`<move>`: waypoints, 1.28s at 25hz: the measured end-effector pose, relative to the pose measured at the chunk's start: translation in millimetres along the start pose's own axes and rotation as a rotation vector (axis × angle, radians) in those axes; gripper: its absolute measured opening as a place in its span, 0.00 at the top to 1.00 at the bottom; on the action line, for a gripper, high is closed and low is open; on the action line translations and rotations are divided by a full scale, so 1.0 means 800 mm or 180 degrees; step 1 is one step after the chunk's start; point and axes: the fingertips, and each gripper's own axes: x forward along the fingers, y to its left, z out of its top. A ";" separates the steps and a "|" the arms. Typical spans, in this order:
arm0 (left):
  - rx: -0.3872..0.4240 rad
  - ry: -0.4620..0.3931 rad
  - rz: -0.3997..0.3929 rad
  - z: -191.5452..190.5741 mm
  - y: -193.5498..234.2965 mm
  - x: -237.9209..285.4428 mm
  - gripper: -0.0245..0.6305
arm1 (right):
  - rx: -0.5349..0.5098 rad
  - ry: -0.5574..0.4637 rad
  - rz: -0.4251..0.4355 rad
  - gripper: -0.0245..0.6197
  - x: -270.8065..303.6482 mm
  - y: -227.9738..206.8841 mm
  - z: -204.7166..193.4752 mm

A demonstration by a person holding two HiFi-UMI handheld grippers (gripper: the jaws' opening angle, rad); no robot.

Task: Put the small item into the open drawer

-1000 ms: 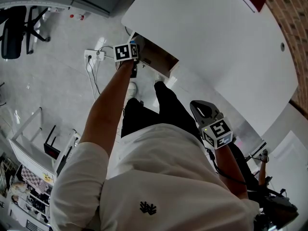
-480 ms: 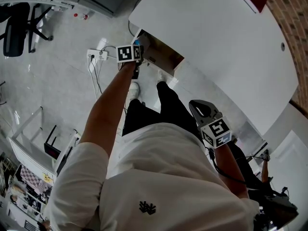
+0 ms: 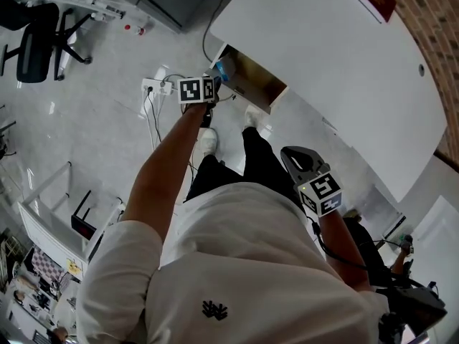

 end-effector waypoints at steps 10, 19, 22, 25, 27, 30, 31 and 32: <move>0.0248 -0.0168 -0.0410 -0.042 -0.018 -0.146 0.77 | -0.0088 -0.0182 -0.0021 0.90 0.006 0.105 0.020; 0.0438 -0.0362 -0.0827 -0.090 -0.043 -0.294 0.90 | -0.0265 -0.0368 -0.0114 0.90 0.001 0.185 0.040; 0.0637 -0.0365 -0.0922 -0.109 -0.052 -0.337 0.91 | -0.0307 -0.0458 -0.0129 0.90 0.004 0.213 0.046; 0.0898 -0.0360 -0.1014 -0.131 -0.063 -0.372 0.91 | -0.0333 -0.0540 -0.0172 0.90 0.002 0.238 0.049; 0.1049 -0.0374 -0.1075 -0.143 -0.070 -0.393 0.91 | -0.0345 -0.0577 -0.0209 0.90 -0.001 0.251 0.046; 0.1221 -0.0391 -0.1147 -0.161 -0.076 -0.419 0.91 | -0.0320 -0.0618 -0.0257 0.90 -0.005 0.271 0.037; 0.1265 -0.0400 -0.1162 -0.166 -0.077 -0.428 0.91 | -0.0308 -0.0632 -0.0270 0.90 -0.006 0.277 0.034; 0.1300 -0.0414 -0.1182 -0.171 -0.078 -0.436 0.91 | -0.0301 -0.0644 -0.0285 0.90 -0.007 0.283 0.032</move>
